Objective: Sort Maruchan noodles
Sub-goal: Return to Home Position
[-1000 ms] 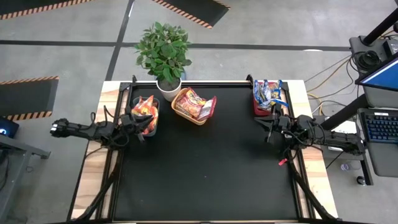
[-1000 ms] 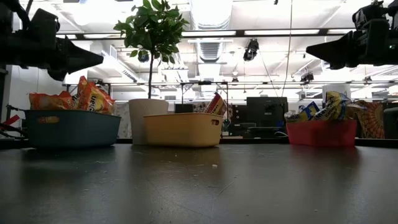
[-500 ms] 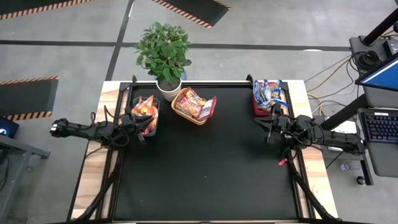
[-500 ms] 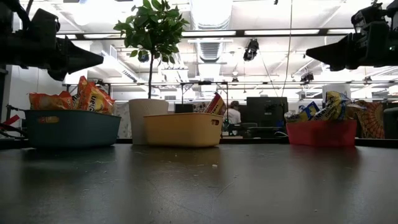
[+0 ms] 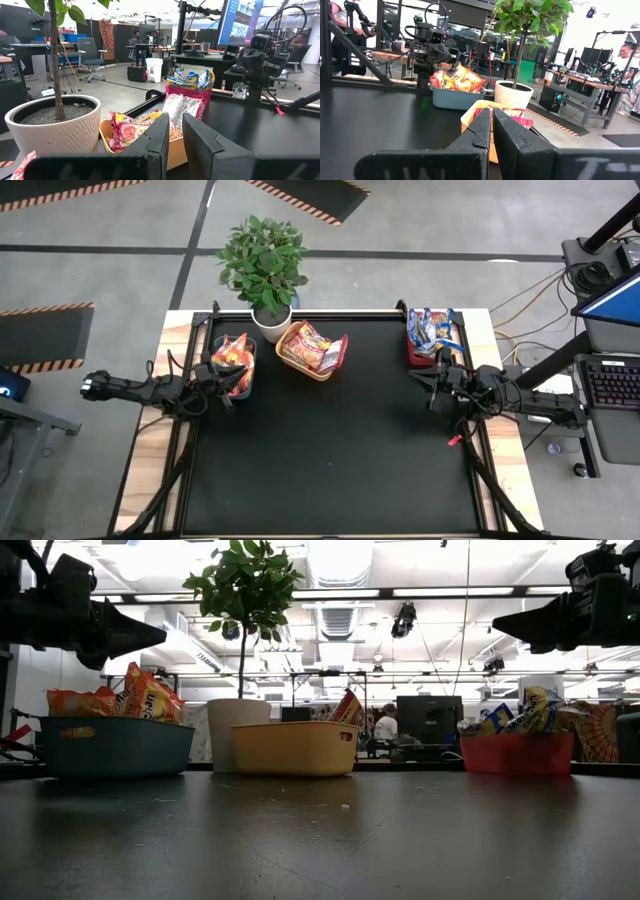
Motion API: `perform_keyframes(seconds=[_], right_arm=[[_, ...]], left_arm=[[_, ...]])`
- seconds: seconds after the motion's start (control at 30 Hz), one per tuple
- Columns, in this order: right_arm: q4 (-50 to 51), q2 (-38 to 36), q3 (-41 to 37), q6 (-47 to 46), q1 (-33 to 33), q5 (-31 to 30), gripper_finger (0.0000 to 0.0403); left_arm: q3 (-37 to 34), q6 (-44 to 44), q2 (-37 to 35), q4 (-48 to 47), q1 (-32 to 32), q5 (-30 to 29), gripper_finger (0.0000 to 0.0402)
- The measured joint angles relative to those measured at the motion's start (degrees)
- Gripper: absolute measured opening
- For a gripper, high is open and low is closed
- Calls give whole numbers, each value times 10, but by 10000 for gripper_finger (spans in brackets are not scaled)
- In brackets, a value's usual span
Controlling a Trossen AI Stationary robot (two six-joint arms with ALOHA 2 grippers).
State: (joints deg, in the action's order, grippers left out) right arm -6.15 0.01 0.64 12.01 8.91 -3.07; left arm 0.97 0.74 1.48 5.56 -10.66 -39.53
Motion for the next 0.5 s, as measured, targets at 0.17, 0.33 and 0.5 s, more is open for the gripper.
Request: perform_keyframes(seconds=[0.17, 0.33, 0.5], right_arm=[[0, 0, 0, 0, 11, 0, 9], [0, 1, 0, 0, 42, 0, 9], [0, 9, 0, 0, 46, 0, 9]], left_arm=[[0, 0, 0, 0, 0, 0, 37], [0, 0, 0, 0, 0, 0, 37], [0, 0, 0, 0, 0, 0, 37]])
